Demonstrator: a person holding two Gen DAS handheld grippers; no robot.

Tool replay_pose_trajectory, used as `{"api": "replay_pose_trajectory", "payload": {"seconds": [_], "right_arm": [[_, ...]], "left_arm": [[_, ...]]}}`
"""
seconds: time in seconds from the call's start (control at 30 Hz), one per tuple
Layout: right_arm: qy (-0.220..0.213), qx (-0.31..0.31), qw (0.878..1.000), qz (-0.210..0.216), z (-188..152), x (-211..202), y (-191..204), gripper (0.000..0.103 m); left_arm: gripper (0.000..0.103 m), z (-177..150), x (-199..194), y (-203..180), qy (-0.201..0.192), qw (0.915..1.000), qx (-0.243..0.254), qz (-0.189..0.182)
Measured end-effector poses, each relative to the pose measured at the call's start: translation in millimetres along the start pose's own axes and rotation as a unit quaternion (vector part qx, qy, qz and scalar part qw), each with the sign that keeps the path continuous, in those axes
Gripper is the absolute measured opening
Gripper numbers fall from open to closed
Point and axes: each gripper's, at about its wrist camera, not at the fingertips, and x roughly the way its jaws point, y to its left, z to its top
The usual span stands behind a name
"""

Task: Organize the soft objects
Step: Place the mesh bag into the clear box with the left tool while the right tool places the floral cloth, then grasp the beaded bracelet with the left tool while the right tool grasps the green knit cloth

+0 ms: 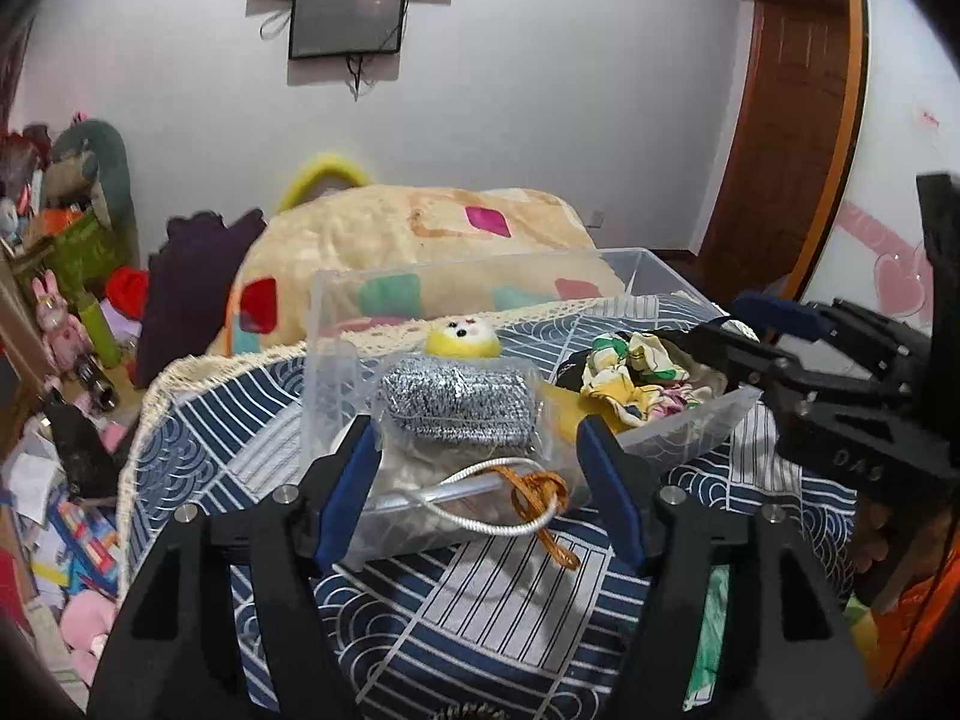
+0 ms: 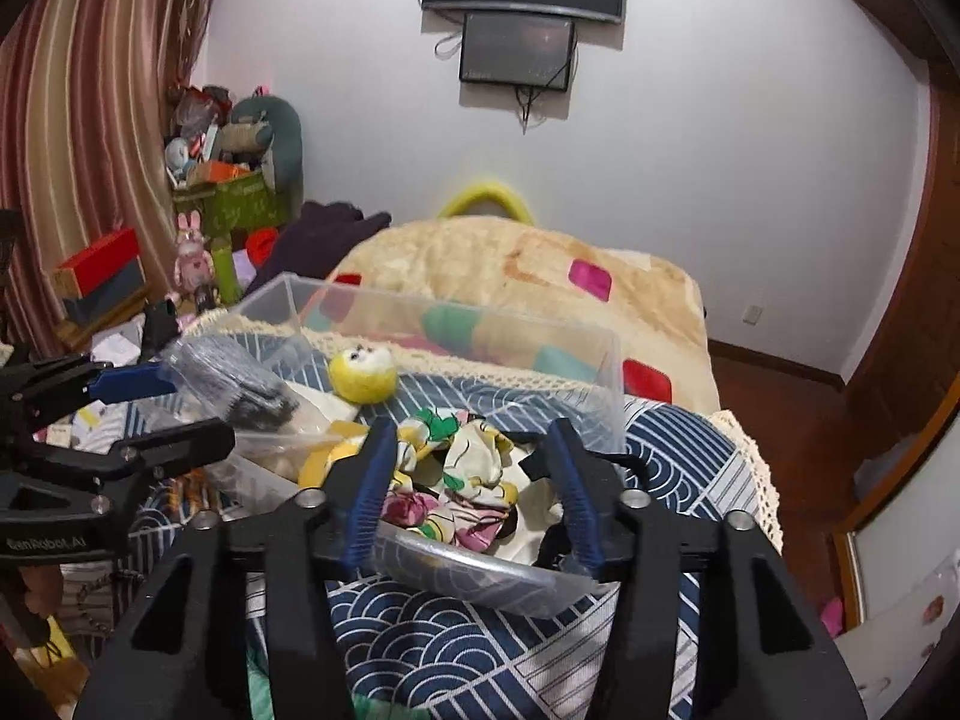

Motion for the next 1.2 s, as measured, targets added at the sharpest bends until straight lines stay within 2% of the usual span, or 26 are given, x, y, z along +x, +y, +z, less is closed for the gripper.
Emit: {"api": "replay_pose_trajectory", "payload": {"seconds": [0.07,0.17,0.27,0.37,0.73,1.0,1.13,1.2], "right_arm": [[-0.013,0.005,1.0,0.002,1.2,-9.4,-0.3,0.061],[-0.031,0.009,0.999,0.008,2.1,-23.2,2.2,0.068],[-0.043,0.011,0.999,0.018,2.1,-34.5,6.3,0.074],[-0.054,0.01,0.998,0.026,-1.7,-46.5,10.5,0.075],[-0.036,0.011,0.998,0.041,-37.0,-53.8,25.0,0.077],[0.012,0.021,0.998,0.05,-73.1,-41.5,34.1,0.077],[0.032,0.027,0.998,0.053,-88.2,-38.1,34.1,0.077],[0.044,0.029,0.997,0.056,-94.4,-34.6,34.8,0.077]], "left_arm": [[0.073,-1.1,-9.1,-4.5,-0.009,0.9999,0.01,0.006],[0.085,-3.2,-26.7,-9.7,-0.028,0.9993,0.017,0.017],[0.092,-7.3,-41.1,-11.8,-0.043,0.9987,0.019,0.02],[0.096,-14.5,-53.9,-11.6,-0.053,0.9981,0.018,0.023],[0.097,-53.3,-69.3,-3.5,-0.026,0.999,0.004,0.035],[0.097,-90.9,-61.0,9.3,0.022,0.9987,-0.021,0.04],[0.097,-109.0,-60.4,13.8,0.026,0.9979,-0.027,0.053],[0.097,-115.3,-59.3,15.6,0.032,0.9978,-0.034,0.046]]}}
